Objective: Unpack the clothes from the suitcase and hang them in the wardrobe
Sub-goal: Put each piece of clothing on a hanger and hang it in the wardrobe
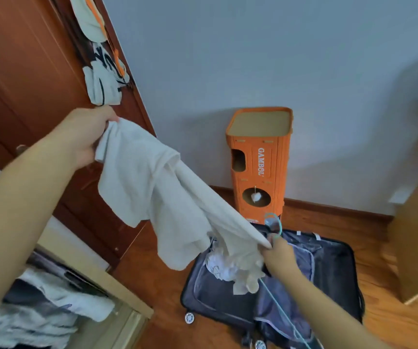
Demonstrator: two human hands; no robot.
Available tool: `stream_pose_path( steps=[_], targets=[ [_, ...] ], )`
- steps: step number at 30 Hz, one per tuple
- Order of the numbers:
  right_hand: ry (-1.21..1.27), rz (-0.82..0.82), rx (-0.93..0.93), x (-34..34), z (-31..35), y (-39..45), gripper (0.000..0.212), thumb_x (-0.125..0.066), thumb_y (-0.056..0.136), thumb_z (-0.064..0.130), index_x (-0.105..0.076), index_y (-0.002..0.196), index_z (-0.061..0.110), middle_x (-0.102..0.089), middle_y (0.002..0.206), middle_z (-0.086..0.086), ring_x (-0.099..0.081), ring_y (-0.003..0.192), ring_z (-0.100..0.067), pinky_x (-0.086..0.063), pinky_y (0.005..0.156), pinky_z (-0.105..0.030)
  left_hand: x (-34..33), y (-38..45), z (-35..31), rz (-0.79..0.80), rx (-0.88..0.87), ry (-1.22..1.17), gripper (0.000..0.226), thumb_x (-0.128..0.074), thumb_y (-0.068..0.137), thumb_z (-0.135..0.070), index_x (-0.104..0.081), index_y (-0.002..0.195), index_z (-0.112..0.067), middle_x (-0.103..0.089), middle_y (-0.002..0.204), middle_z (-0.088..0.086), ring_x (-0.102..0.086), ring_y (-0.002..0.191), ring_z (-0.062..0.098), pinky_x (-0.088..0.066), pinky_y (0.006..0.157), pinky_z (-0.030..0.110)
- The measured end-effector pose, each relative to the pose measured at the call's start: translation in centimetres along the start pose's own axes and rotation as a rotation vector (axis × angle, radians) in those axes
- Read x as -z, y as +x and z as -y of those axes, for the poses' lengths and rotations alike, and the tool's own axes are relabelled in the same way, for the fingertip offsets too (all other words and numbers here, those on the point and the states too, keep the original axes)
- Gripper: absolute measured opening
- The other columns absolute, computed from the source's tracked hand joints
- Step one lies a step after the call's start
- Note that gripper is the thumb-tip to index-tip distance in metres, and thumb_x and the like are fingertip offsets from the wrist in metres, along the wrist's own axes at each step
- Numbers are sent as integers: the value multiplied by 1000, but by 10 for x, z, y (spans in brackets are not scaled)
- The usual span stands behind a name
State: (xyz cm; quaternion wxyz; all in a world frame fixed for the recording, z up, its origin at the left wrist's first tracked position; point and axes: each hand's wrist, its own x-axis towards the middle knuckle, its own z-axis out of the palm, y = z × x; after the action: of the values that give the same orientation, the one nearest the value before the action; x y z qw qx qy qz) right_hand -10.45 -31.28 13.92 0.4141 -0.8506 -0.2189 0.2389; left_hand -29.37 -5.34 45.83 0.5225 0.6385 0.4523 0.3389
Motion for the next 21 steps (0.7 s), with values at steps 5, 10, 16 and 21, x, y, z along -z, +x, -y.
stream_pose_path(
  steps=[5,10,16,21],
  targets=[
    [536,385,-39,119,70,13,25,-73,84,12,-60,100,-3,-68,90,-19,-63,80,-28,-52,76,-41,36,17,72,-192,20,448,23,-60,91,-16,-59,69,-12,-50,67,9,-50,64,25,-33,53,28],
    [769,508,-55,146,179,-13,18,-53,93,3,-60,77,1,-62,66,-17,-63,53,-23,-56,52,-26,-52,-67,100,177,-224,205,9,-68,96,-23,-68,104,-21,-68,100,7,-67,89,16,-58,82,39],
    [603,618,-123,101,219,10,25,-45,99,10,-51,75,6,-53,65,-12,-60,56,-25,-55,62,-30,-120,-135,108,540,-320,-23,55,-77,83,0,-59,124,-32,-71,110,-17,-68,101,2,-52,78,15],
    [310,747,-11,124,237,9,23,-54,100,17,-65,85,5,-69,81,-11,-67,71,-21,-55,72,-32,-102,-110,100,279,-259,-29,34,-55,95,8,-76,89,-18,-76,83,-10,-66,80,2,-49,71,16]
  ],
)
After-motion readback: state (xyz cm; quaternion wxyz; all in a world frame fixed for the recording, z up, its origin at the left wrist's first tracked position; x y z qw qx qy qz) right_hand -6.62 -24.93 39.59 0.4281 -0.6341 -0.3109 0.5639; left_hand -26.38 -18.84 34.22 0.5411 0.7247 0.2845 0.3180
